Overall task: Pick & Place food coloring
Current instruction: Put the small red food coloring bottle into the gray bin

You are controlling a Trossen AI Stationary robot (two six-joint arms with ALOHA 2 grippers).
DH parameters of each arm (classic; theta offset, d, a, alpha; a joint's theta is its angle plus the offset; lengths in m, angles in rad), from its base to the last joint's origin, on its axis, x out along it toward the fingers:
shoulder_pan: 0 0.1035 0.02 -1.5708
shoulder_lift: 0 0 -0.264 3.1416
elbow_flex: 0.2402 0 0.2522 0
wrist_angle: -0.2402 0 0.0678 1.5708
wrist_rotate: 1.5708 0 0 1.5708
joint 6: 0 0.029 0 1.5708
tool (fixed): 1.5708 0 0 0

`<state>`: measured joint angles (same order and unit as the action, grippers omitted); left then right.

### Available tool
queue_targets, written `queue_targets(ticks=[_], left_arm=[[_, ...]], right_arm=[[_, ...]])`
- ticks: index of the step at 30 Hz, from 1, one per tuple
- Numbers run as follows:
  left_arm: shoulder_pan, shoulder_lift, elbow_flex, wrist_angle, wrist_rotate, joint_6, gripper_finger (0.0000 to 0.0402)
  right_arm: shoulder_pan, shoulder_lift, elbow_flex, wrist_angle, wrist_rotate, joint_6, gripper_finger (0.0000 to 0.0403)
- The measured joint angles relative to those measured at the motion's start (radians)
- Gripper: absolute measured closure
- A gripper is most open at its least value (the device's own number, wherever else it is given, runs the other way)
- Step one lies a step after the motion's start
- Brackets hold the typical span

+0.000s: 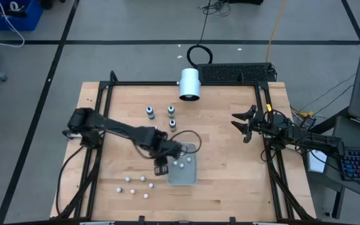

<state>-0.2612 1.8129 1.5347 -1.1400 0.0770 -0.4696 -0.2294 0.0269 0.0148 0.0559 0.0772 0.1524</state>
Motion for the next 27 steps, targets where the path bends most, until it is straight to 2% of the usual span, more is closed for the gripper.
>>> queue_targets(ticks=[5, 12, 21, 27], left_arm=[[-0.133, -0.042, -0.045, 0.009, -0.047, -0.138, 0.0282], [-0.276, -0.035, -0.169, 0.222, -0.061, -0.140, 0.0281], [-0.320, -0.035, -0.284, 0.382, -0.078, -0.200, 0.0281], [-0.330, -0.035, -0.319, 0.390, -0.082, -0.218, 0.0281]], right_arm=[[0.000, 0.000, 0.000, 0.000, 0.000, 0.000, 0.0234], [0.000, 0.000, 0.000, 0.000, 0.000, 0.000, 0.0234], [0.000, 0.000, 0.000, 0.000, 0.000, 0.000, 0.0234], [0.000, 0.000, 0.000, 0.000, 0.000, 0.000, 0.0234]])
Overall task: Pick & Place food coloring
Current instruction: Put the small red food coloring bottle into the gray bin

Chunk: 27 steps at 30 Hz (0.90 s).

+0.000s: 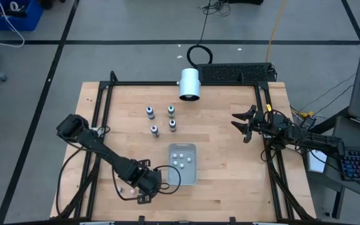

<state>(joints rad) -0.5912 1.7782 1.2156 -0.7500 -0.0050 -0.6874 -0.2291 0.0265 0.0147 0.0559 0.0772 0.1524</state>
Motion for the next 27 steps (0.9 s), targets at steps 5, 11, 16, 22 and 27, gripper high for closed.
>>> queue_targets(ticks=[5, 11, 16, 22, 27], left_arm=[[0.000, 0.000, -0.021, 0.009, -0.025, -0.006, 0.0282], [0.000, 0.000, -0.059, 0.087, -0.022, -0.010, 0.0282], [0.000, 0.000, -0.062, 0.098, -0.022, -0.010, 0.0282], [0.000, 0.020, -0.062, 0.101, -0.013, -0.010, 0.0282], [0.000, 0.062, -0.062, 0.125, 0.042, -0.005, 0.0282]], right_arm=[[0.000, 0.000, 0.000, 0.000, 0.000, 0.000, 0.0234], [0.000, 0.000, 0.000, 0.000, 0.000, 0.000, 0.0234], [0.000, 0.000, 0.000, 0.000, 0.000, 0.000, 0.0234], [0.000, 0.000, 0.000, 0.000, 0.000, 0.000, 0.0234], [0.000, 0.000, 0.000, 0.000, 0.000, 0.000, 0.0234]])
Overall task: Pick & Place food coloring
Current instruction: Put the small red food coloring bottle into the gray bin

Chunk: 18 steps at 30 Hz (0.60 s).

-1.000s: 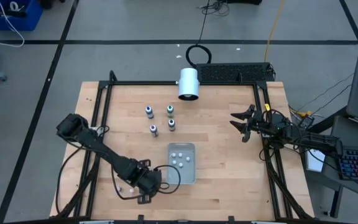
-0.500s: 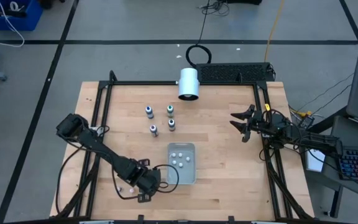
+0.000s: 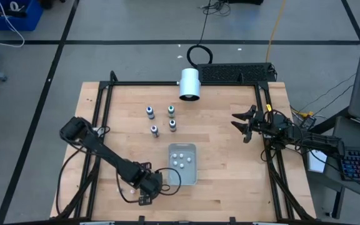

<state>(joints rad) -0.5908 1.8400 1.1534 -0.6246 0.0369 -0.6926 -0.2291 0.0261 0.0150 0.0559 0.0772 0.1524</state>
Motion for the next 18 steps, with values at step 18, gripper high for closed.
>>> queue_targets(ticks=[18], left_arm=[[0.002, 0.002, 0.000, 0.025, -0.002, 0.000, 0.0282]], right_arm=[[0.000, 0.000, 0.000, 0.000, 0.000, 0.000, 0.0234]])
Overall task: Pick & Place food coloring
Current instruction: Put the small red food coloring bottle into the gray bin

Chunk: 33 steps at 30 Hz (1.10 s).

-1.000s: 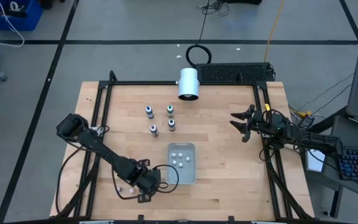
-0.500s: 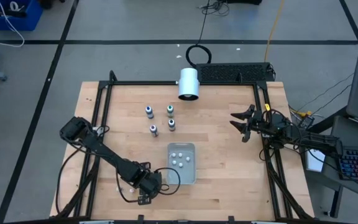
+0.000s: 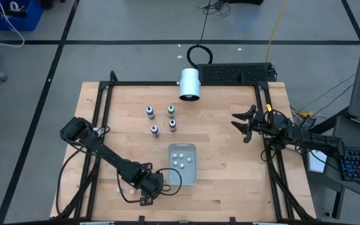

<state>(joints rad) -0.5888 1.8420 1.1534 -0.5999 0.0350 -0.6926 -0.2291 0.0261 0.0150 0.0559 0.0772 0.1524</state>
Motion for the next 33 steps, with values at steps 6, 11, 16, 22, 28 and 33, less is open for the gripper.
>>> queue_targets(ticks=[6, 11, 16, 22, 28, 33], left_arm=[[0.000, 0.000, 0.000, -0.001, 0.016, -0.001, 0.0282], [0.000, 0.000, 0.000, -0.001, 0.016, 0.007, 0.0282], [0.000, 0.000, 0.000, -0.002, 0.016, 0.017, 0.0282], [0.000, -0.001, 0.000, -0.003, 0.016, 0.037, 0.0282], [0.000, -0.001, 0.000, -0.003, 0.016, 0.053, 0.0294], [0.008, -0.002, 0.001, -0.001, 0.023, 0.062, 0.0332]], right_arm=[[0.000, 0.000, 0.000, 0.000, 0.000, 0.000, 0.0234], [0.000, 0.000, 0.000, 0.000, 0.000, 0.000, 0.0234], [0.000, 0.000, 0.000, 0.000, 0.000, 0.000, 0.0234], [0.000, 0.000, 0.000, 0.000, 0.000, 0.000, 0.0234], [0.000, 0.000, 0.000, 0.000, 0.000, 0.000, 0.0234], [0.000, 0.000, 0.000, 0.000, 0.000, 0.000, 0.0234]])
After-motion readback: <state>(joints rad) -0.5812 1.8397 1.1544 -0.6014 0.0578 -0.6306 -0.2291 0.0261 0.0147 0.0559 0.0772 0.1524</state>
